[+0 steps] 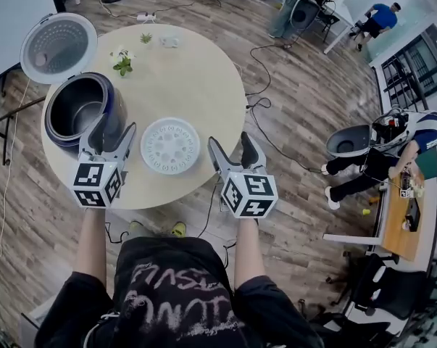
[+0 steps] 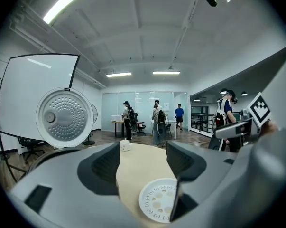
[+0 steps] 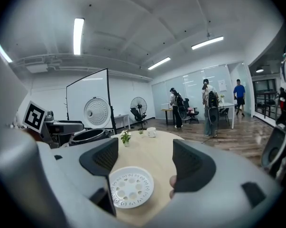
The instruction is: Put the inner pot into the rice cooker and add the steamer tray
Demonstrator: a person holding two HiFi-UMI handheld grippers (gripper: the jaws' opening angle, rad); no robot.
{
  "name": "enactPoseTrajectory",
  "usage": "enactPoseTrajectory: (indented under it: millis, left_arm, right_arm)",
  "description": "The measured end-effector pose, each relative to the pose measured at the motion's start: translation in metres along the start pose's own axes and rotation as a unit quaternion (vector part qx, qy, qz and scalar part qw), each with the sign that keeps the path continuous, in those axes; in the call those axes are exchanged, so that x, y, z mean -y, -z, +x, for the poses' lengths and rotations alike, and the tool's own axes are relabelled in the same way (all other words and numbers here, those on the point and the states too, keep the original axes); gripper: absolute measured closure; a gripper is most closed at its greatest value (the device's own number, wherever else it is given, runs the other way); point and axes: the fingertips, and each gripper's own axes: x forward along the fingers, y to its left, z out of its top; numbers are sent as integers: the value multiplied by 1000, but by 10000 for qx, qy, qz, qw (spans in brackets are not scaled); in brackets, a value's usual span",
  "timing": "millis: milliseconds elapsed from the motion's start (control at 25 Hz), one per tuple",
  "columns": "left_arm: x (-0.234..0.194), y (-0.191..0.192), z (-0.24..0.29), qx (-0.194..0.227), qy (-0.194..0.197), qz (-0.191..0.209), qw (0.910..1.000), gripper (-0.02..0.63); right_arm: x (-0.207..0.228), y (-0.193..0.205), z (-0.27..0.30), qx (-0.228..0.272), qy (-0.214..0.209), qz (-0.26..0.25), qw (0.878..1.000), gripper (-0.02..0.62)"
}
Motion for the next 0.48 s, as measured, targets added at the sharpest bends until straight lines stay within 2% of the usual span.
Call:
enactPoseTrajectory:
  millis: [480]
  left_arm:
    - [5,75,49,-972,43,-287,9948,299]
  right_arm:
    - [11,68,57,-1016,-255,325,9940,233]
